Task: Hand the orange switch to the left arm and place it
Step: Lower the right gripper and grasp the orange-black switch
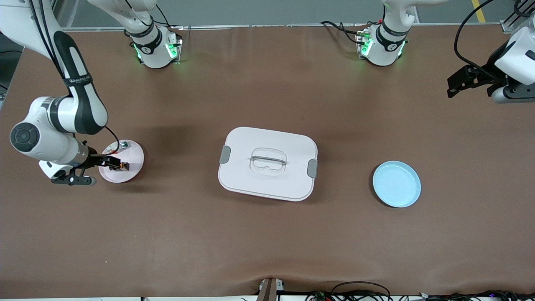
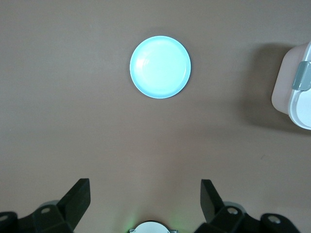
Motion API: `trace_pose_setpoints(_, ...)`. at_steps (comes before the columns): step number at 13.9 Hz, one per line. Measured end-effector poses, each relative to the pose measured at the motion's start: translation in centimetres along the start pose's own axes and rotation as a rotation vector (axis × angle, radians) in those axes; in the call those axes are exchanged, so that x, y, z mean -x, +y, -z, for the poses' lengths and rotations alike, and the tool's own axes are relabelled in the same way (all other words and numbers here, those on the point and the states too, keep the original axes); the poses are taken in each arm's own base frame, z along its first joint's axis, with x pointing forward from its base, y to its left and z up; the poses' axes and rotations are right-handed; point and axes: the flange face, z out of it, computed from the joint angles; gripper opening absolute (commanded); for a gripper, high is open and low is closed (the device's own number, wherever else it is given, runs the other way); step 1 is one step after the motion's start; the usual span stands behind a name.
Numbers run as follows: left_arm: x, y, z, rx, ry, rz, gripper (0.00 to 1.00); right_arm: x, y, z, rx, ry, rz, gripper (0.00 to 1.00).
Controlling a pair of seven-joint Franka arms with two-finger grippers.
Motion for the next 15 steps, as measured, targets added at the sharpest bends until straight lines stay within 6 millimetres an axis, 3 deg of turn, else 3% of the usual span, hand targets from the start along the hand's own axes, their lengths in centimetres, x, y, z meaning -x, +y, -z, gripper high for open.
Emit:
trace_pose_setpoints(4,0.0,0.0,0.0,0.0,0.0,0.001,1.0,-0.9,0.1,-2.0,0.0,-0.023,0.002,1.0)
trace_pose_setpoints(15,-0.1,-0.2,-0.2,0.0,-0.005,0.004,1.0,-0.5,0.3,-7.3,-0.009,-0.107,-0.002,1.0)
